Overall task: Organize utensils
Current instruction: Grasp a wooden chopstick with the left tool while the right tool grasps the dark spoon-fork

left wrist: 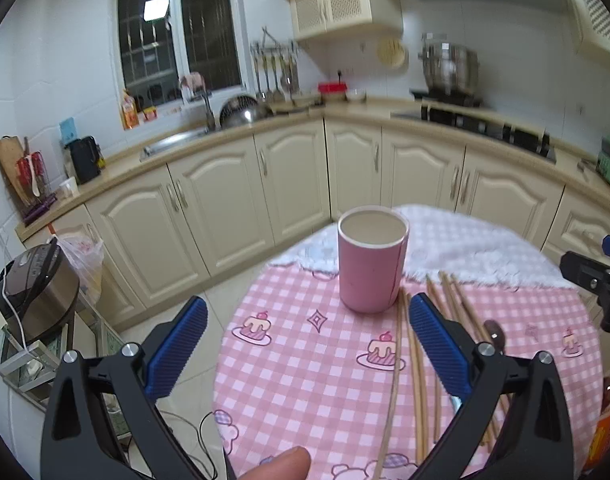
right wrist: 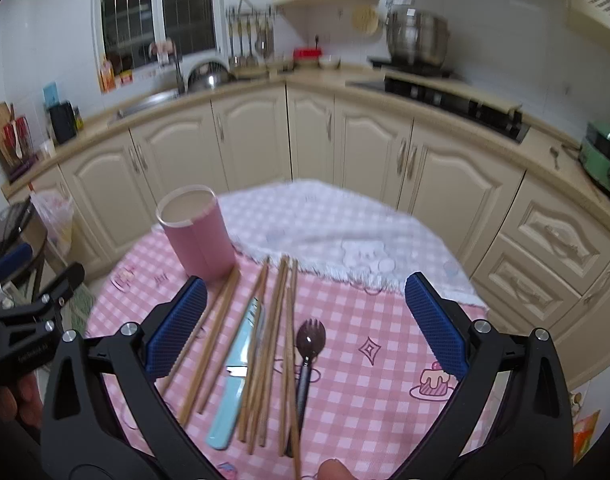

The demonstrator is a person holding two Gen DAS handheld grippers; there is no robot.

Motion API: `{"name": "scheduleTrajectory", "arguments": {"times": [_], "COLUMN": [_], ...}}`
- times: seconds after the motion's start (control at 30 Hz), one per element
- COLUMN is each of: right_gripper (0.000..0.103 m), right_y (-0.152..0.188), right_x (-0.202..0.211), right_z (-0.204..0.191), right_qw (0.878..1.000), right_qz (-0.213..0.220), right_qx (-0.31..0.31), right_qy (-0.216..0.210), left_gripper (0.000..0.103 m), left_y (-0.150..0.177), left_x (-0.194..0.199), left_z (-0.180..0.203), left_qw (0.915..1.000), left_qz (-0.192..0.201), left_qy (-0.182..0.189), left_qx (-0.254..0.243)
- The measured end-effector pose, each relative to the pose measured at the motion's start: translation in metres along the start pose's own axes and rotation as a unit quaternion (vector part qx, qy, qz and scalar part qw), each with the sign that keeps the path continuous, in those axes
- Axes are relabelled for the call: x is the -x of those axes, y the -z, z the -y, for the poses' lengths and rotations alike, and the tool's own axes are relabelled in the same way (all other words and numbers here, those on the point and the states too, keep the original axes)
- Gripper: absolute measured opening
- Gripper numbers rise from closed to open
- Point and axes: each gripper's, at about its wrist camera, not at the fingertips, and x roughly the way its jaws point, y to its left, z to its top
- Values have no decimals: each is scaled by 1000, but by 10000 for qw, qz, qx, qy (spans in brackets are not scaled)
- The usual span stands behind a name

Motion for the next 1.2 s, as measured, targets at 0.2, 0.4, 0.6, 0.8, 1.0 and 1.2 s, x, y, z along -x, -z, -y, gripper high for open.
{"name": "scheduleTrajectory", "arguments": {"times": [0.2,0.4,0.6,0.8,1.0,1.2], "right_gripper": [97,97,97,97,86,77], "right_y": [4,21,37,48,53,58], "right_x": [-47,-77,-100,-116,-130,-139], "right_z": [21,40,50,55,48,34], "right_qw": [9972,9904,9829,9770,9714,9666], "right_qz": [-741,-1356,-1817,-2107,-2366,-2559], "right_qx": [-121,-264,-283,-322,-208,1], "right_qy": [-27,-78,-36,1,-38,-110], "left_gripper": [99,99,99,99,98,98], "left_y": [4,15,25,29,33,35], "left_x": [-50,-85,-118,-141,-155,-164], "left_z": [14,32,46,59,65,67], "left_qw": [9978,9931,9860,9793,9727,9673], "left_qz": [-600,-1029,-1421,-1666,-1872,-1982], "left_qy": [169,316,396,498,605,724], "left_qx": [-220,-469,-778,-1034,-1227,-1408]}}
